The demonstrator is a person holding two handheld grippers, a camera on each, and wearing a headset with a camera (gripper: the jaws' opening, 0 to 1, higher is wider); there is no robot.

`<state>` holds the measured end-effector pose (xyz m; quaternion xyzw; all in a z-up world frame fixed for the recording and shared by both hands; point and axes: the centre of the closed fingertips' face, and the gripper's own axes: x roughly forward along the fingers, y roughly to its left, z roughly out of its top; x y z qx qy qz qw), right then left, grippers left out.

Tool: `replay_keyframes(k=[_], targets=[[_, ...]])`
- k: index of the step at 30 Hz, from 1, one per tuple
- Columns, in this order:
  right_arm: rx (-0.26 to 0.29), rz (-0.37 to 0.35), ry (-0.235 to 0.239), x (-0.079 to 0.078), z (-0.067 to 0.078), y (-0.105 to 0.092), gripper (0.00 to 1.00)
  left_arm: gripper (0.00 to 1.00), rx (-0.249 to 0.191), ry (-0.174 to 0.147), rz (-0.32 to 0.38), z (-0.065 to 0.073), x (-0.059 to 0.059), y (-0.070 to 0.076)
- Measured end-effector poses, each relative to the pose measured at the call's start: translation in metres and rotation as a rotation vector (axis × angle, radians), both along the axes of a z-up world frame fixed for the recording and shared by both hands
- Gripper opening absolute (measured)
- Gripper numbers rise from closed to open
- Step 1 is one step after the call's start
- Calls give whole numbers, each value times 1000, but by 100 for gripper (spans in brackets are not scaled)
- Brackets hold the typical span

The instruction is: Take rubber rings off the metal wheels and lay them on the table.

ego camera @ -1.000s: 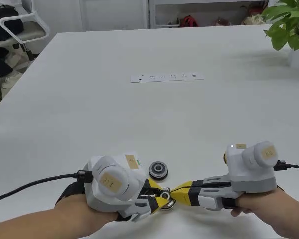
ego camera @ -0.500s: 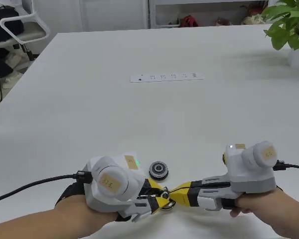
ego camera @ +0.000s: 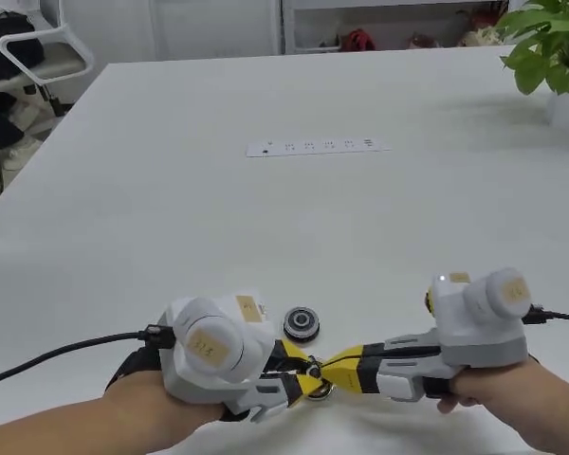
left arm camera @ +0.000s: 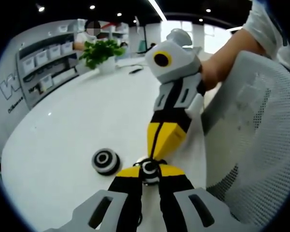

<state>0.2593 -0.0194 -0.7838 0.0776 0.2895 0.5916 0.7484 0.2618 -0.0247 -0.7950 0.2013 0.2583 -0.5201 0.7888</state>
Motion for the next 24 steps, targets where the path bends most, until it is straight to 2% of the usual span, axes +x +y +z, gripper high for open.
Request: replay_keyframes(k=[8,13,22,24], targets=[[27,7,21,-2,4,2,0,12,-2,0,-1,0,0,0],[75,-26,59,2,9,-1,0,12,-4,-1,-1,0,0,0],[34,-72,62,7,-2,-7,0,13,-7,-8,-4,0,0,0],[30,-75,63,7,-2,-7,0,13,-11,-1,-2,0,0,1]])
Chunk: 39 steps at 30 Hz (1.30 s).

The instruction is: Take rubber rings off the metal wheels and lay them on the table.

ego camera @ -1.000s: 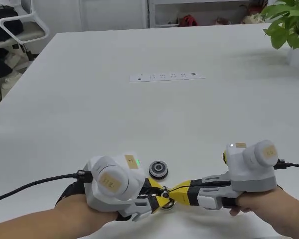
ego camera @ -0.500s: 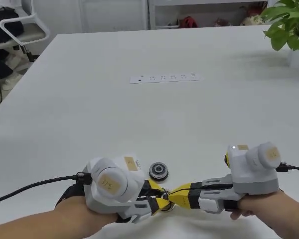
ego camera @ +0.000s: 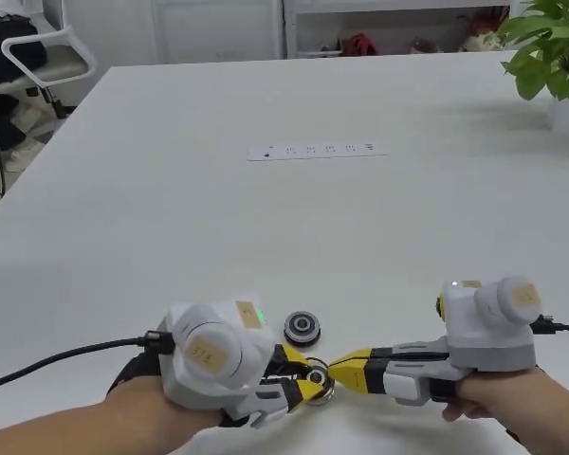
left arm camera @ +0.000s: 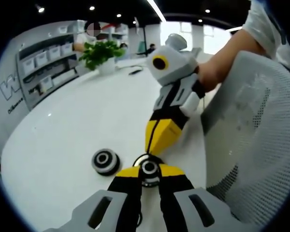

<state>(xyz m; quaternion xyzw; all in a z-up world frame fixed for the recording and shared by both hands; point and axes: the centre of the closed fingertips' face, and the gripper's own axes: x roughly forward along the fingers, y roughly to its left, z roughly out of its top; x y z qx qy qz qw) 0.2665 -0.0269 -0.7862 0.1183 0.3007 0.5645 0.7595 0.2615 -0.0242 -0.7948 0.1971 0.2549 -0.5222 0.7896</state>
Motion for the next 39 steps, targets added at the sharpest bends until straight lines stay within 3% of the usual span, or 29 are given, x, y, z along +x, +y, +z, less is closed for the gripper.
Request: replay_keyframes(k=[7,13,17,27,39], targets=[[-3,-4,2,1,-2,-1,0,15,-19,29,-7,0,0,0],[2,1,6,1,-3,0,0,18,-11,42,-26,0,-2,-1],[9,-6,8,2,-1,0,0,26,-27,61,-40,5,-5,-1],[27,-18,18,3,2,-2,0,35,-54,57,-61,22,-13,0],[41,-16,17,4,7,-2,0,42,-76,60,-47,38,-18,16]])
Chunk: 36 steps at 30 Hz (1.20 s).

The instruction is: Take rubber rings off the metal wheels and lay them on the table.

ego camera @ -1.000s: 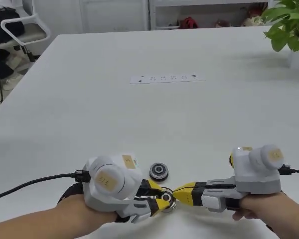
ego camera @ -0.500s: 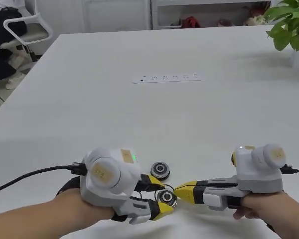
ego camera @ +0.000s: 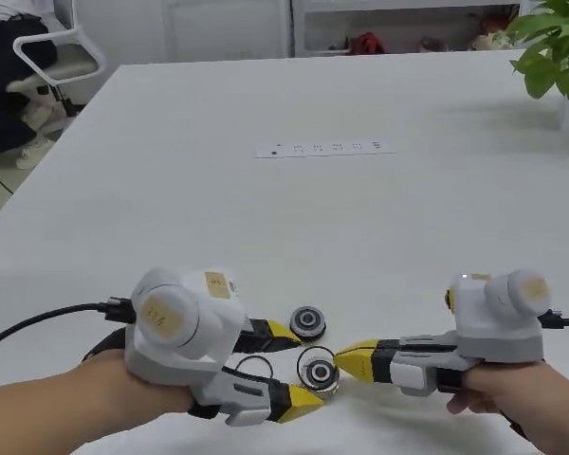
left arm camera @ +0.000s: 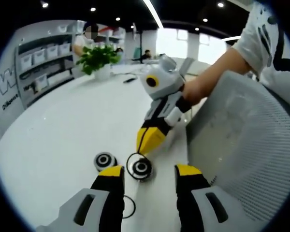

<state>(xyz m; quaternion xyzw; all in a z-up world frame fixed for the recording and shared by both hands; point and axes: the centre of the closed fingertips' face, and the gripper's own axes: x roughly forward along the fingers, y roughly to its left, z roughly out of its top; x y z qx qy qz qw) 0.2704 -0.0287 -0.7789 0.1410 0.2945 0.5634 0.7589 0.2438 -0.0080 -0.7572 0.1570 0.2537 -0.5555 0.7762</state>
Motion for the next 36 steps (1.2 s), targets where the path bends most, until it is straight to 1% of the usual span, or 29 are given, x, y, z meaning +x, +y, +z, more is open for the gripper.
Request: replay_keyframes(k=[4,7,10,13,15,26,32,36], targets=[[8,-3,0,1,4,-1,0,45,-12,2,11,5,0,4],[10,5,-2,1,6,0,0,48,-12,-9,15,7,1,8],[11,16,-5,0,10,1,0,51,-18,-9,27,9,3,13],[11,23,-7,-1,12,2,0,52,-25,-11,35,12,3,19],[11,29,-9,0,14,2,0,52,-30,-23,38,15,4,24],[9,64,-29,5,30,10,0,56,-58,-36,74,26,7,46],[10,86,-45,8,39,16,0,58,-66,-47,96,30,9,56],[10,100,-53,9,44,21,0,59,-67,-48,113,29,8,62]])
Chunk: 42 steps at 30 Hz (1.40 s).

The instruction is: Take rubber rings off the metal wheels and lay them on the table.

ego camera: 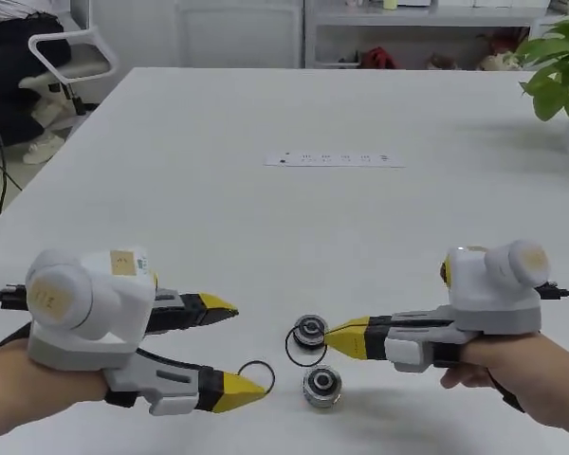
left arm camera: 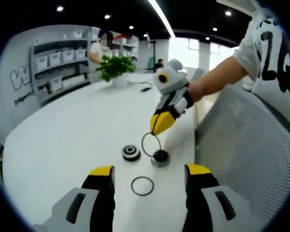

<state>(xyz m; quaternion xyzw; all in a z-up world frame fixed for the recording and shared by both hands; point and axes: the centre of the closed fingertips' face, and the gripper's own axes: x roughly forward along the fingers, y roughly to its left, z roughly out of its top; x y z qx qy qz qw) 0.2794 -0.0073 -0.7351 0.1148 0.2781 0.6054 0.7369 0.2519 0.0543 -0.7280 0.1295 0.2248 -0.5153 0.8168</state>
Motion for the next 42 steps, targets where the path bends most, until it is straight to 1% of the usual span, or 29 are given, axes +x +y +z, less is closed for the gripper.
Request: replay_keyframes(k=[8,16,22,26,30,37,42], targets=[[-10,31,-5,0,2,10,0,62,8,-7,21,-1,-6,9],[-23,63,-7,-1,1,23,0,64,3,-10,45,0,-6,17],[-43,76,4,1,-6,29,0,65,-1,-8,61,0,-7,23],[-65,90,9,-1,-12,33,0,66,-1,-5,68,-2,-9,26],[-75,98,20,-2,-17,38,0,66,3,-3,75,-3,-9,29],[-101,110,37,-4,-25,45,0,66,3,-3,85,-3,-9,32],[-110,117,46,-6,-30,51,0,66,5,-2,88,-4,-10,33]])
